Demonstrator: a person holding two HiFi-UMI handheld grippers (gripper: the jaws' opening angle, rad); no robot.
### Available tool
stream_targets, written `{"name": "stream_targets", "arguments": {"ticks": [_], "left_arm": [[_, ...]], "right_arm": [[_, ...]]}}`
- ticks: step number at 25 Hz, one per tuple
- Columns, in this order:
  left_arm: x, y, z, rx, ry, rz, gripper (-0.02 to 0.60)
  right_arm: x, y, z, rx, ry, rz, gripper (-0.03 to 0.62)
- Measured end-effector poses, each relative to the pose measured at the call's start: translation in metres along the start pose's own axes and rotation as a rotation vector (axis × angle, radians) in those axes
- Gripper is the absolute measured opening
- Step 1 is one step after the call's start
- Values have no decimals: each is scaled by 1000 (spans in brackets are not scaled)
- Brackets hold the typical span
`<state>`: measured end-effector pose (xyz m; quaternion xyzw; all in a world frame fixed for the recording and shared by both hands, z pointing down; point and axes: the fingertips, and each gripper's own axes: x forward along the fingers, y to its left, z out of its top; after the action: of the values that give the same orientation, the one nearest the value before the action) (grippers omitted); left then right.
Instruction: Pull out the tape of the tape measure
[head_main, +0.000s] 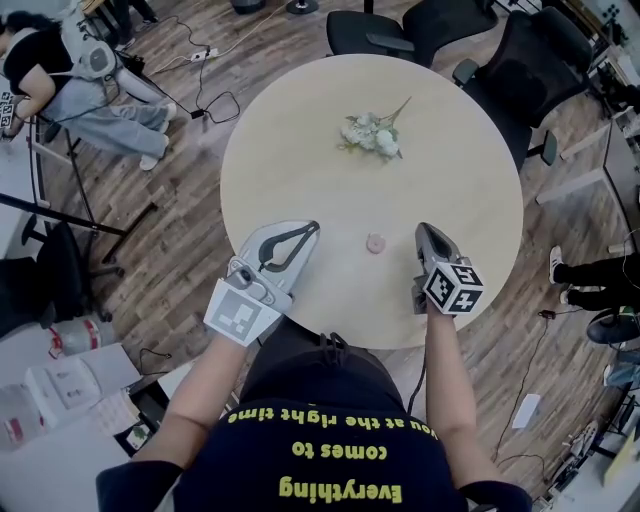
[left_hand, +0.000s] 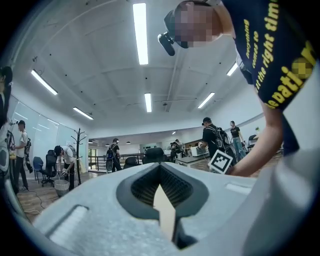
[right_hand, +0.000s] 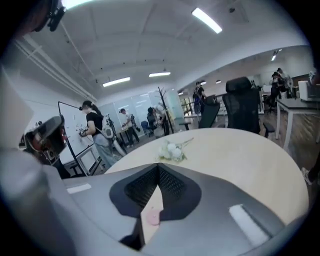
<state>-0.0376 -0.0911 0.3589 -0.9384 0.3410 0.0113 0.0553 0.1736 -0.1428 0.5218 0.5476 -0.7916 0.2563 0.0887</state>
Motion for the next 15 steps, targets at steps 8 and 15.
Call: {"name": "stream_targets", "arguments": {"ticks": [8, 15], "left_arm": [[7, 20, 25, -42, -38, 60, 2], [6, 34, 38, -15, -24, 135, 2]], "right_arm": [[-82, 38, 105, -122, -342, -22, 11], [-135, 77, 156, -264, -530, -87, 11]]}}
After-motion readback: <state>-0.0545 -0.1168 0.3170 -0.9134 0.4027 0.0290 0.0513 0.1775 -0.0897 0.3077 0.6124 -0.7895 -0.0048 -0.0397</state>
